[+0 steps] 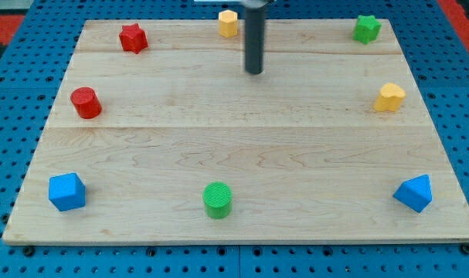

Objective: Slightly push the hexagon towards the left side of the board

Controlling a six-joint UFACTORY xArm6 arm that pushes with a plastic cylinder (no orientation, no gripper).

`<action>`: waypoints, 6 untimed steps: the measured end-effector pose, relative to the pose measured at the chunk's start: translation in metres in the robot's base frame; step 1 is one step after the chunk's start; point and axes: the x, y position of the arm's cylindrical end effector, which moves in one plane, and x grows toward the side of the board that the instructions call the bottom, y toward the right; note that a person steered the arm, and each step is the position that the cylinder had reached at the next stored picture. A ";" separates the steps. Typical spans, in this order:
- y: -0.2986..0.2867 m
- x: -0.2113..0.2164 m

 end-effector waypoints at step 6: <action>-0.019 -0.105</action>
